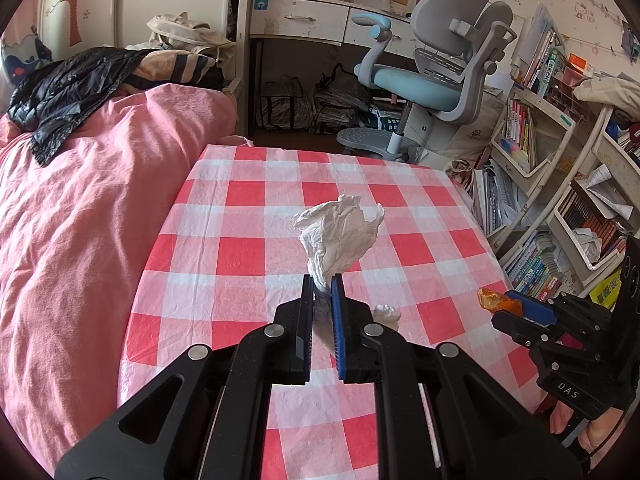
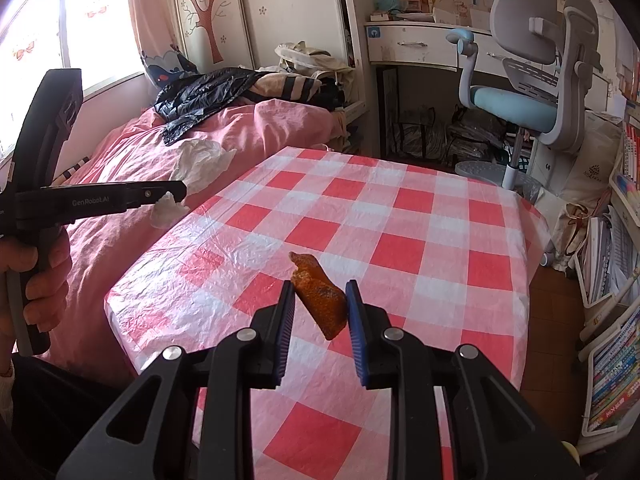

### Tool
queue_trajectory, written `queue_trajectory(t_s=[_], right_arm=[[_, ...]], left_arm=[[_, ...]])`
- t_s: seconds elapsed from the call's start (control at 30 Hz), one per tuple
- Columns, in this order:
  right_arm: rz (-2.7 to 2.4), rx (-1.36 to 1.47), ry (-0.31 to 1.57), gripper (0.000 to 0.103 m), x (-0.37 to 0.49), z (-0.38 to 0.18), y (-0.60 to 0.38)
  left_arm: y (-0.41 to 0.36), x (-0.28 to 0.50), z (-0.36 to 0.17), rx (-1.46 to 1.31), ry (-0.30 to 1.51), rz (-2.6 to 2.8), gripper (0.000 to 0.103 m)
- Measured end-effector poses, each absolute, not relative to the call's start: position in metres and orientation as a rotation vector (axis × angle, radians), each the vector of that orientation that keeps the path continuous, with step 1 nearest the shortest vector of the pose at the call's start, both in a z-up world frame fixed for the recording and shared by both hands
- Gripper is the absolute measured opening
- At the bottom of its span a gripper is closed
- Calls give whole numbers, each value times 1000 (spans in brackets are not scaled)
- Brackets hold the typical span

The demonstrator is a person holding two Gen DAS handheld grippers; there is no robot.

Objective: Collect trash
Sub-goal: 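Hold the tissue in the left tool while the right tool holds the orange piece raised, then carry tissue and orange piece over the yellow bin and open both tools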

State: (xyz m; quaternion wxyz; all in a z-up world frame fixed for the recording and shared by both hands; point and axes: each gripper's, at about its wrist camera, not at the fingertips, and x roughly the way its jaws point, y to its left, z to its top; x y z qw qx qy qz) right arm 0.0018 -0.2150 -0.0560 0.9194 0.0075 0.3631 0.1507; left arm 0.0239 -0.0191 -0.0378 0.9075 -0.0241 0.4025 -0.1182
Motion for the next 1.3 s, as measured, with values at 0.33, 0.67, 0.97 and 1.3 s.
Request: queue_trajectory(t_s=[0.33,0.67,0.97,1.3], right_arm=[[306,21,743,26,3,-57,-213],[304,33,716,26,-3,-56,-227],[289,39,688,26,-12,-48,-250],[241,92,678,26,-25,-47,-291]], left_arm=[[-19,25,-39,-53,836,-245,9],[-29,21,-45,-74,842,-288,9],[-68,21,-44,-27,819,-349,9],[-136,14,-44,39,800,-439,9]])
